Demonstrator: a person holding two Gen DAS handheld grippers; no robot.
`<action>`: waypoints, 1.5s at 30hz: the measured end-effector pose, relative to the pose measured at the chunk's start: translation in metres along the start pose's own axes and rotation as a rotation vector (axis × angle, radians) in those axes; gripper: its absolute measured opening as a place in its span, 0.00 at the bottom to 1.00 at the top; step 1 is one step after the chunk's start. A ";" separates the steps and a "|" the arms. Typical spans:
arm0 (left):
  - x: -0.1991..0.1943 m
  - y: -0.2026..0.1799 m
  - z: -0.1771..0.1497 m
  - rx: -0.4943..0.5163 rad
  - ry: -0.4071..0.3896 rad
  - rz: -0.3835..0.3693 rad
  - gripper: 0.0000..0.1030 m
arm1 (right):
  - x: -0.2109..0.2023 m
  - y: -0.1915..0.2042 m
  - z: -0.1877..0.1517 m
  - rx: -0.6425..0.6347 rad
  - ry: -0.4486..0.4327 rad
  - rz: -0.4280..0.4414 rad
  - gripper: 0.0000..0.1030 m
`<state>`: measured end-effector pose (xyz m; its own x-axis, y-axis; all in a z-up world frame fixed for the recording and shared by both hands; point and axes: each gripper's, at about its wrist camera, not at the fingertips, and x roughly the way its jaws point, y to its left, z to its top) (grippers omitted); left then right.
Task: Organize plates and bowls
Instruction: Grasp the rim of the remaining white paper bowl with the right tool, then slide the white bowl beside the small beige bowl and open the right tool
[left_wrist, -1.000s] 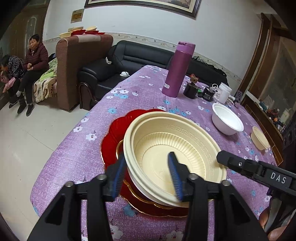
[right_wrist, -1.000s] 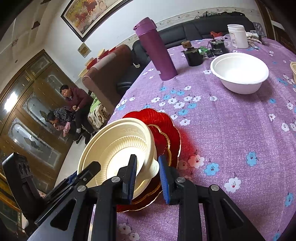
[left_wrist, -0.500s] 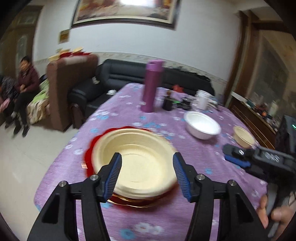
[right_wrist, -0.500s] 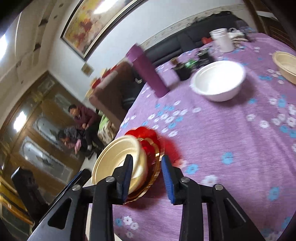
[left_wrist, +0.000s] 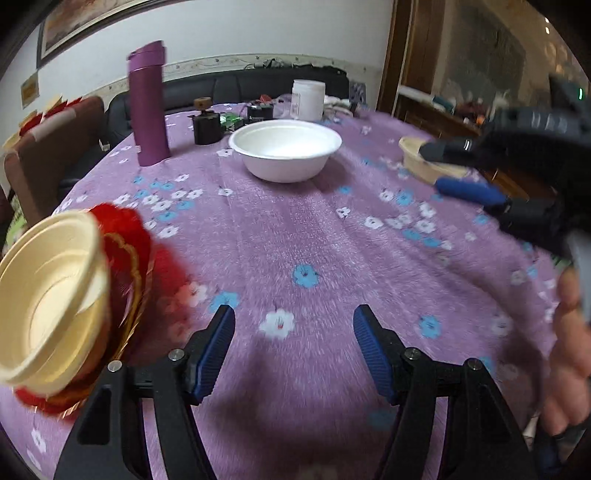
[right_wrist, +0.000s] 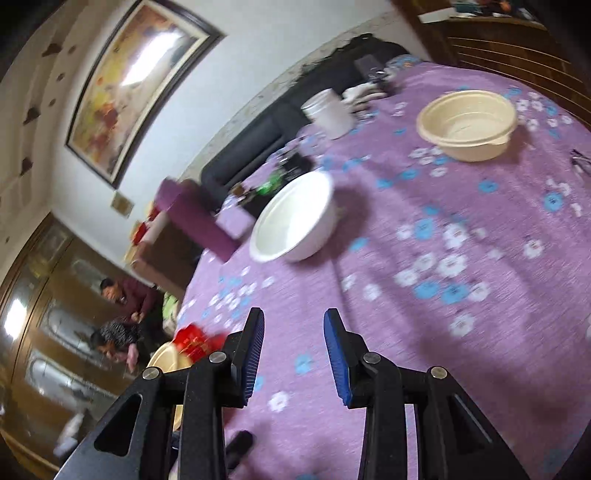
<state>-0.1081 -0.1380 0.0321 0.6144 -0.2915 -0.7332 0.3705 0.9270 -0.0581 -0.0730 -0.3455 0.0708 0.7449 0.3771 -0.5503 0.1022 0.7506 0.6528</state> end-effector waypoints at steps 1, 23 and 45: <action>0.005 -0.002 0.002 0.011 0.001 0.008 0.64 | 0.002 -0.002 0.005 -0.001 -0.001 -0.008 0.36; 0.036 0.000 0.016 -0.004 0.014 0.030 0.64 | 0.145 0.000 0.088 -0.001 0.166 -0.133 0.13; 0.030 0.000 0.016 0.002 -0.032 0.043 0.64 | -0.043 -0.029 0.010 -0.283 0.076 -0.250 0.08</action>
<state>-0.0785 -0.1507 0.0206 0.6515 -0.2592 -0.7130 0.3448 0.9383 -0.0260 -0.1017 -0.3891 0.0805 0.6678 0.1951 -0.7183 0.0802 0.9406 0.3300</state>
